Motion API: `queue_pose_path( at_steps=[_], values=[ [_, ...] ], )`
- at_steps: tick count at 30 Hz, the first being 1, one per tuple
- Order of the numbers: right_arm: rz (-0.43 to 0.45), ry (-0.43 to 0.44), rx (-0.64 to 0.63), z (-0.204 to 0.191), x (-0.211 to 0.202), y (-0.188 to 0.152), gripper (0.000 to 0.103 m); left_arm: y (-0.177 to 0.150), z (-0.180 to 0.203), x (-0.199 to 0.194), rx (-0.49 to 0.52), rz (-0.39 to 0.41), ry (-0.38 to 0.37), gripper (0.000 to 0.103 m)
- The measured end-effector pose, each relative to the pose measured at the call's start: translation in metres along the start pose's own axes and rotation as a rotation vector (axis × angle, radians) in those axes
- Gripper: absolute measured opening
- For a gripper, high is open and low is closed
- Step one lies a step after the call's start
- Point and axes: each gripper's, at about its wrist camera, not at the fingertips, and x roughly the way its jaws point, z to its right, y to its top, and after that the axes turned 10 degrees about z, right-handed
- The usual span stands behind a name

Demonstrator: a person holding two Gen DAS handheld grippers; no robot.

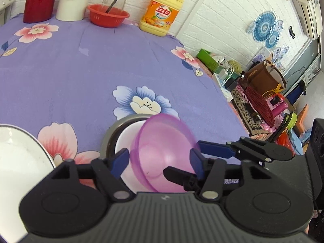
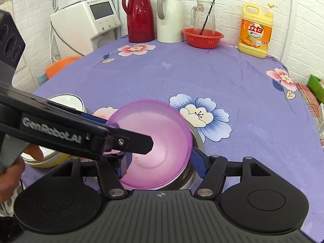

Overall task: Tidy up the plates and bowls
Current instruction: 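Carry the pink bowl over the white bowl and lower it inside, then open the left gripper to release the pink bowl, then grasp the steel basin rim with the left gripper and lift the nested bowls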

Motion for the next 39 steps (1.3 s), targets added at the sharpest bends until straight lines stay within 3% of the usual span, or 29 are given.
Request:
queue_pose_path(
  at_steps=[4,11,14,18,26,39],
  values=[
    [0.031,-0.009,0.03,0.005,-0.009,-0.002,0.103,0.003,-0.003,-0.013,-0.011,0.017,-0.015,0.063],
    [0.172,-0.055,0.107,0.008,-0.031,-0.008,0.103,0.011,-0.007,-0.04,-0.036,0.16,-0.002,0.073],
    [0.214,-0.068,0.158,0.01,-0.031,-0.014,0.103,0.01,-0.011,-0.034,-0.039,0.175,0.03,0.073],
    [0.195,-0.055,0.175,0.008,-0.019,-0.017,0.103,0.012,-0.025,-0.026,-0.07,0.176,0.059,0.073],
    [0.144,-0.051,0.139,0.003,-0.001,-0.017,0.103,0.001,-0.031,-0.009,0.025,0.128,0.181,0.072],
    [0.089,-0.093,0.146,0.018,0.002,-0.032,0.103,-0.012,-0.023,0.024,0.149,0.039,0.264,0.07]
  ],
)
